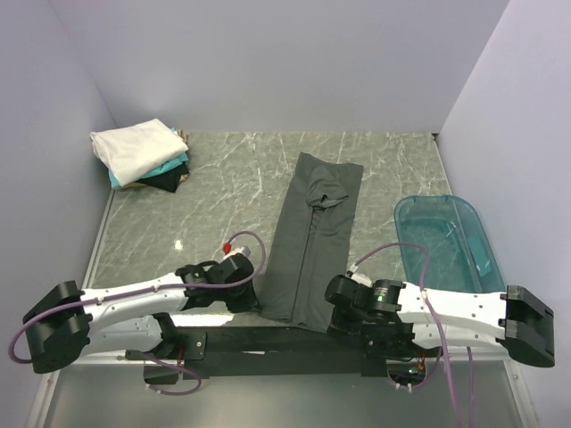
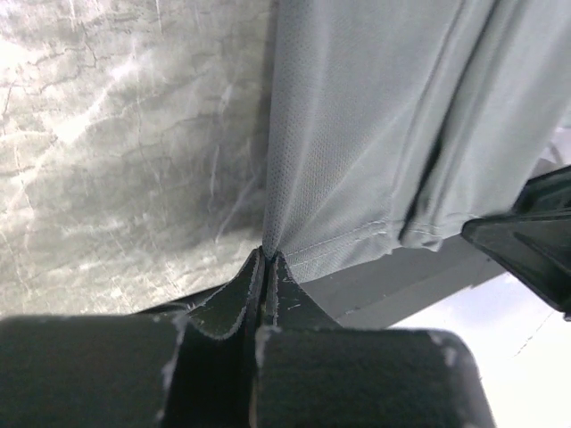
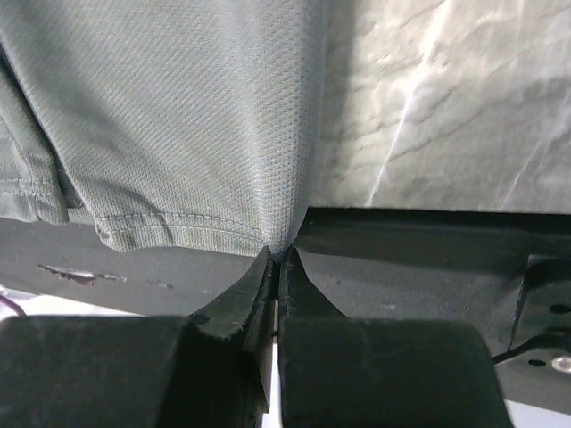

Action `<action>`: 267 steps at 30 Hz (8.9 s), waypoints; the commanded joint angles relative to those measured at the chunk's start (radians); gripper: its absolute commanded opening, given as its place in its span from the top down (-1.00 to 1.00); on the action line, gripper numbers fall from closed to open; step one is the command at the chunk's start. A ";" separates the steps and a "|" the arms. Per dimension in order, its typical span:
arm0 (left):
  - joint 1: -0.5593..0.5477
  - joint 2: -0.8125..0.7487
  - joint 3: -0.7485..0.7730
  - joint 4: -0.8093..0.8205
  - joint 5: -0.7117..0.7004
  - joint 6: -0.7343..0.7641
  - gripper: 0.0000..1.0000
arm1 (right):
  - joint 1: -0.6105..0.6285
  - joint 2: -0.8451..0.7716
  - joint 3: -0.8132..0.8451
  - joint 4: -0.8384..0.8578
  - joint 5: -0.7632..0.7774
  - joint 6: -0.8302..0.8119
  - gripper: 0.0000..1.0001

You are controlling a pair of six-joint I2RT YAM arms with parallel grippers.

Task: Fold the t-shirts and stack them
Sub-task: Fold the tshirt

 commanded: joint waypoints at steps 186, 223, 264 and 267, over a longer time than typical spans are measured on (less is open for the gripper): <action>0.469 0.630 0.554 0.052 0.264 0.541 -0.25 | -0.792 0.492 0.262 0.200 -0.120 -0.719 0.32; 0.411 0.742 0.575 0.021 0.166 0.487 0.52 | -0.791 0.541 0.288 0.183 -0.136 -0.755 0.74; 0.193 0.035 0.232 -0.097 -0.021 0.219 0.99 | -0.526 -0.074 0.186 -0.188 -0.025 -0.473 1.00; 0.141 -0.029 0.218 -0.143 -0.026 0.176 0.99 | -0.502 -0.169 0.199 -0.261 -0.011 -0.432 1.00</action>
